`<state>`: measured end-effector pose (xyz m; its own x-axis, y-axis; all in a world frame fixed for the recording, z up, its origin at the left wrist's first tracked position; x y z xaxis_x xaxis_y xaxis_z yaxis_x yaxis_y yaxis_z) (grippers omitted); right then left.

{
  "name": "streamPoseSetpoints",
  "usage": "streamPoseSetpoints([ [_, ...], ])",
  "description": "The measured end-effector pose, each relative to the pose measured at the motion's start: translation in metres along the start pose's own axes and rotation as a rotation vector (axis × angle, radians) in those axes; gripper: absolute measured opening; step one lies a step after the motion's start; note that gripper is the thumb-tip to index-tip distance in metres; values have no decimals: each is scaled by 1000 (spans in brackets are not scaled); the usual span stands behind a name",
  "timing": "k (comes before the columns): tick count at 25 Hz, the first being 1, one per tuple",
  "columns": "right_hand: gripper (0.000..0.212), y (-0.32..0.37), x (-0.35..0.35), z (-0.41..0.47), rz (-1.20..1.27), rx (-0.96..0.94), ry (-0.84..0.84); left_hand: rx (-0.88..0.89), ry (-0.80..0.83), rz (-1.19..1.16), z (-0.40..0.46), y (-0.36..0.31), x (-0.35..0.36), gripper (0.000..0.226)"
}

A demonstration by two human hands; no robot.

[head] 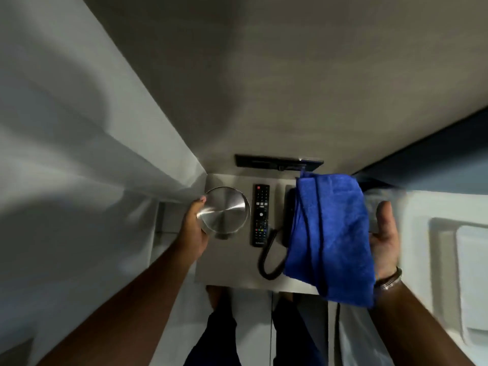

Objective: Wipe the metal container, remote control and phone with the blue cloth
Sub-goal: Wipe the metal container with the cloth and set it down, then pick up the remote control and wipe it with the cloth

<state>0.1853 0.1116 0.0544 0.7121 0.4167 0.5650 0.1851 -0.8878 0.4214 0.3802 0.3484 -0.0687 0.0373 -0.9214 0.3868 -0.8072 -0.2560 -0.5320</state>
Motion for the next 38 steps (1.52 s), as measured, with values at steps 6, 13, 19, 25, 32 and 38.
streamPoseSetpoints([
  [6,91,-27,-74,66,-125,92,-135,-3,-313,148,99,68,-41,42],
  [13,84,-36,-103,92,18,305,44,186,-379,310,137,85,-47,13],
  [19,100,-43,-99,87,-21,358,189,273,-491,633,141,96,-54,45],
  [25,101,-42,-111,83,22,333,290,454,-699,1196,135,95,-21,63],
  [32,90,-45,-135,52,108,246,126,378,-264,1919,167,125,105,85],
  [38,97,-40,-132,-9,124,181,156,206,-141,1187,171,136,131,44],
])
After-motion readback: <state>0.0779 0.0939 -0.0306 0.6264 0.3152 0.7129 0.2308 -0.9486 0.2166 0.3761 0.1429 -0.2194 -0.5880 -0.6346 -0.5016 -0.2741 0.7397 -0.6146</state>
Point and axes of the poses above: each hand's wrist, its own z-axis towards the middle knuckle, its own x-axis out of the palm, y = z × x, the point moved 1 cm from there along z, towards the middle knuckle, and after that the axes turned 14 degrees about -z, right-handed, at the moved point
